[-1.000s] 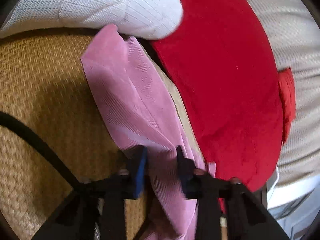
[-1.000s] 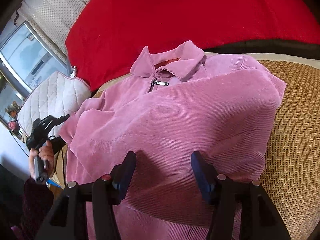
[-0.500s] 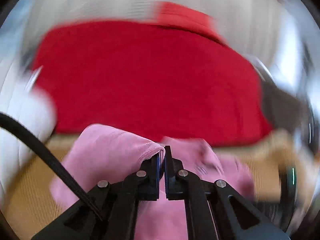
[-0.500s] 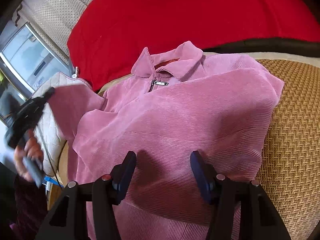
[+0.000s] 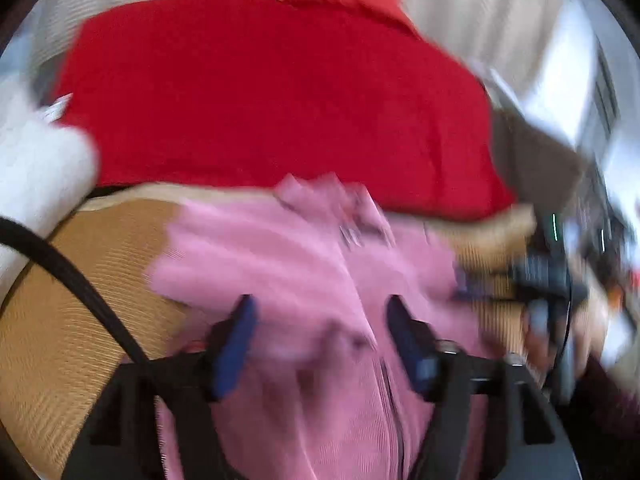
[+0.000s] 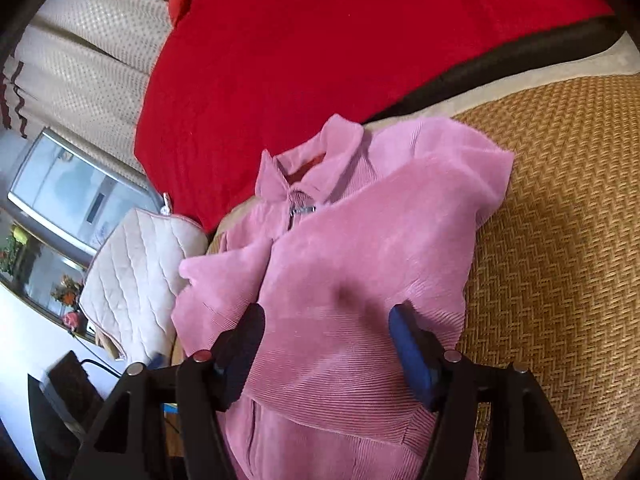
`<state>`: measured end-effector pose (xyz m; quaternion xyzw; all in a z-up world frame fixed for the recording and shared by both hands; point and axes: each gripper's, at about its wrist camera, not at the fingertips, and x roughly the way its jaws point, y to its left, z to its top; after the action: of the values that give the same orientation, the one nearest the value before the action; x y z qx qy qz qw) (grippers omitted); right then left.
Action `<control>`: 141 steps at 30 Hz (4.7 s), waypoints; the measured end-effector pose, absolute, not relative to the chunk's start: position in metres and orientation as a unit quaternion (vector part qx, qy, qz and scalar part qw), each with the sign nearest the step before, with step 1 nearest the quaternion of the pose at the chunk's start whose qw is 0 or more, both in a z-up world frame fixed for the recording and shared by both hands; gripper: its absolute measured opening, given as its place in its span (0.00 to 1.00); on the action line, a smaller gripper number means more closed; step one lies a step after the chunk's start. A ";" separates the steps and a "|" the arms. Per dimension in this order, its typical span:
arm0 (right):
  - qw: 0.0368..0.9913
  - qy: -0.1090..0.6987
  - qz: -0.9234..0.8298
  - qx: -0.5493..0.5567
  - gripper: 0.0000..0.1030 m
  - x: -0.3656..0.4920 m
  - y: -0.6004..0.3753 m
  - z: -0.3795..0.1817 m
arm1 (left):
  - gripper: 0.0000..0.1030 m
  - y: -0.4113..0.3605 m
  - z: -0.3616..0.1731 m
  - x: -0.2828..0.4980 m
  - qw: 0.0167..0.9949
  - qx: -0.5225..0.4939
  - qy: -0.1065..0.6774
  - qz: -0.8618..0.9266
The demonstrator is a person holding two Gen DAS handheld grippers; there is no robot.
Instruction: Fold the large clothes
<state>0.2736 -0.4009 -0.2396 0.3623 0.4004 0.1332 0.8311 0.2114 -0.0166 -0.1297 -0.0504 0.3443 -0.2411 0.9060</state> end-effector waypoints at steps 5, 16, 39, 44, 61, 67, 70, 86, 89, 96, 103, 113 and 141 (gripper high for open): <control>0.836 0.392 0.140 0.357 0.66 0.272 -0.400 -0.231 | 0.84 0.043 -0.153 0.260 0.875 -0.204 0.415 -0.145; 0.845 0.365 0.133 0.368 0.66 0.260 -0.419 -0.222 | 0.10 0.027 -0.185 0.309 0.869 -0.193 0.447 -0.087; 0.870 0.285 0.066 0.397 0.67 0.229 -0.478 -0.192 | 0.72 -0.095 -0.094 0.249 0.903 0.037 0.362 -0.226; 0.876 0.335 0.108 0.331 0.65 0.247 -0.432 -0.195 | 0.63 -0.038 -0.163 0.279 0.899 0.046 0.422 -0.108; 0.868 0.391 0.119 0.283 0.38 0.273 -0.390 -0.212 | 0.52 -0.017 -0.185 0.292 0.907 0.076 0.411 -0.047; 0.854 0.415 0.092 0.301 0.63 0.290 -0.396 -0.232 | 0.54 -0.021 -0.238 0.323 0.863 0.112 0.491 -0.037; 0.858 0.416 0.095 0.286 0.63 0.290 -0.394 -0.233 | 0.54 -0.010 -0.226 0.313 0.871 0.081 0.482 -0.050; 0.860 0.408 0.149 0.267 0.63 0.152 -0.393 -0.216 | 0.68 0.104 -0.205 0.137 0.851 0.014 0.509 -0.125; 0.853 0.416 0.144 0.279 0.63 0.114 -0.393 -0.226 | 0.68 0.109 -0.225 0.115 0.842 0.006 0.523 -0.132; 0.820 0.463 0.115 0.316 0.68 0.050 -0.404 -0.256 | 0.71 0.107 -0.290 0.102 0.771 -0.027 0.621 -0.138; 0.784 0.543 0.086 0.290 0.68 0.043 -0.384 -0.296 | 0.71 0.099 -0.316 0.103 0.750 -0.046 0.647 -0.129; 0.791 0.569 0.092 0.206 0.44 0.059 -0.326 -0.312 | 0.22 0.102 -0.329 0.098 0.748 -0.100 0.638 -0.154; 0.831 0.450 0.214 0.246 0.11 0.074 -0.305 -0.211 | 0.10 0.090 -0.196 0.118 0.785 -0.147 0.528 -0.288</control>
<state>0.0740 -0.3054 -0.2106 0.2460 0.4497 0.2141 0.8315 0.1182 0.0899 -0.1960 -0.1470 0.5277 -0.2880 0.7855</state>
